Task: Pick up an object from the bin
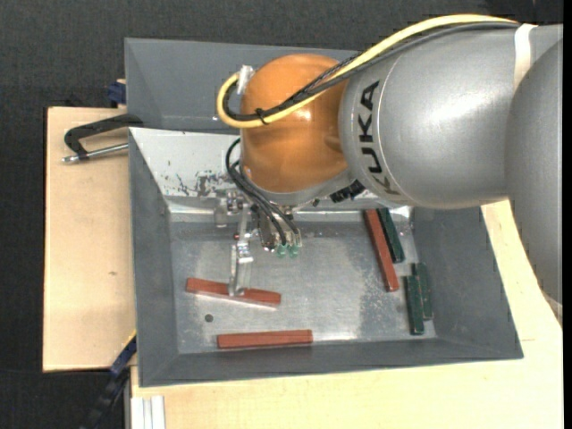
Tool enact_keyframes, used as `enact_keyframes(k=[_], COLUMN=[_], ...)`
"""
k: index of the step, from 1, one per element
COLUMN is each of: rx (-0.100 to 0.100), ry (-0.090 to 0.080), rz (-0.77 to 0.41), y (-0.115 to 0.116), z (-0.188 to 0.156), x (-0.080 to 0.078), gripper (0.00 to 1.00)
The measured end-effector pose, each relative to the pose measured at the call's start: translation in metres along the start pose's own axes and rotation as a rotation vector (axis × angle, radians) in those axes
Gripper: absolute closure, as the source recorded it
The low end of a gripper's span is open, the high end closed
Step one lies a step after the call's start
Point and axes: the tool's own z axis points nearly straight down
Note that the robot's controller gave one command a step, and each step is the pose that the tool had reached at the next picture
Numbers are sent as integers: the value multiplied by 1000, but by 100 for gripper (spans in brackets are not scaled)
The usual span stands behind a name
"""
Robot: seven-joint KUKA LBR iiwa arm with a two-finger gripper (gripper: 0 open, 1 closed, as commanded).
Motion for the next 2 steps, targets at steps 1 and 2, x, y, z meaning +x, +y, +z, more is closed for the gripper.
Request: enact_keyframes(k=[1, 2], rx=[0, -3], ry=[1, -2], rz=[-133, -557], y=[-12, 1], z=[66, 130], x=[16, 0], gripper=[0, 100])
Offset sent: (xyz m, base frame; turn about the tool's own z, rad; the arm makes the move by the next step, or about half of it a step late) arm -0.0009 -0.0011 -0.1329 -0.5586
